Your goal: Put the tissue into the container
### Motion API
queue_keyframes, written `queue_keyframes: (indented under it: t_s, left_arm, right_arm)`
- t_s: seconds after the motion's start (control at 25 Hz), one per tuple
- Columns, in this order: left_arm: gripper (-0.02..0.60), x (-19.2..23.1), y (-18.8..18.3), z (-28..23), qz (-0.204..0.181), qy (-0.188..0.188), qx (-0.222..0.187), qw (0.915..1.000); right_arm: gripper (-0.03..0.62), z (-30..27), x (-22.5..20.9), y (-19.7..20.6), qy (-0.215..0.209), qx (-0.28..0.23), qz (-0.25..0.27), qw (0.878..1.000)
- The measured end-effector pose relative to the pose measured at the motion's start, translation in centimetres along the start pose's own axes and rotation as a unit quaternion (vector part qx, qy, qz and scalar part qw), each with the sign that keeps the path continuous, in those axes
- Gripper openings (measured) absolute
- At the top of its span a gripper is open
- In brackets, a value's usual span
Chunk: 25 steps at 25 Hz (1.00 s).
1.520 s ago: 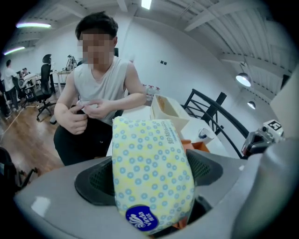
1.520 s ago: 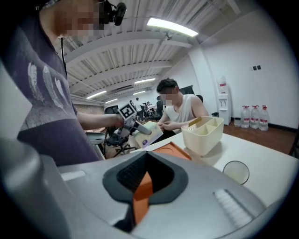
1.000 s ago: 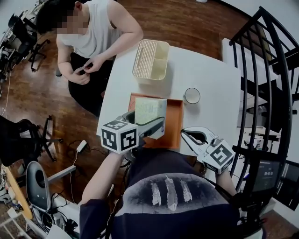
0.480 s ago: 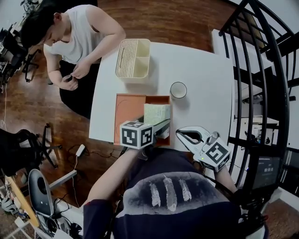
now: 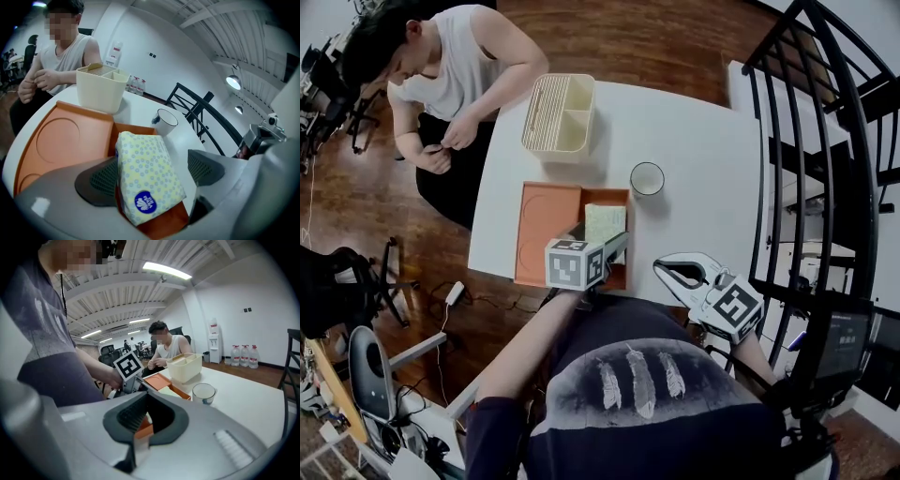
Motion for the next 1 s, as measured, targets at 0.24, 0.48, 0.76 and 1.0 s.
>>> queue_keyframes:
  t_s: [0.24, 0.48, 0.76, 1.0]
  left_arm:
    - [0.472, -0.1, -1.2, 0.7, -0.015, -0.011, -0.021, 0.9996]
    - [0.459, -2.8, -4.9, 10.2, -0.08, 0.057, -0.148, 0.9841]
    - [0.004, -5.7, -8.2, 18.8, -0.2, 0.153, -0.227, 0.9407]
    - [0.0, -5.9, -6.4, 18.6, -0.275, 0.171, -0.182, 0.9283]
  right_arm:
    - [0.003, 0.7, -1.7, 0.3, 0.001, -0.006, 0.0, 1.0]
    - [0.003, 1.4, -2.3, -1.1, 0.011, -0.039, -0.008, 0.999]
    - [0.003, 1.5, -2.1, -2.8, -0.024, -0.089, -0.043, 0.995]
    - [0.003, 0.2, -1.3, -3.9, -0.017, -0.089, -0.03, 0.995]
Point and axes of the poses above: the fingertips, and each gripper's own axes: z backward along the fingers, x to its left, y out of its underside, the point moved 6 cm from there along z, backward along the fingers
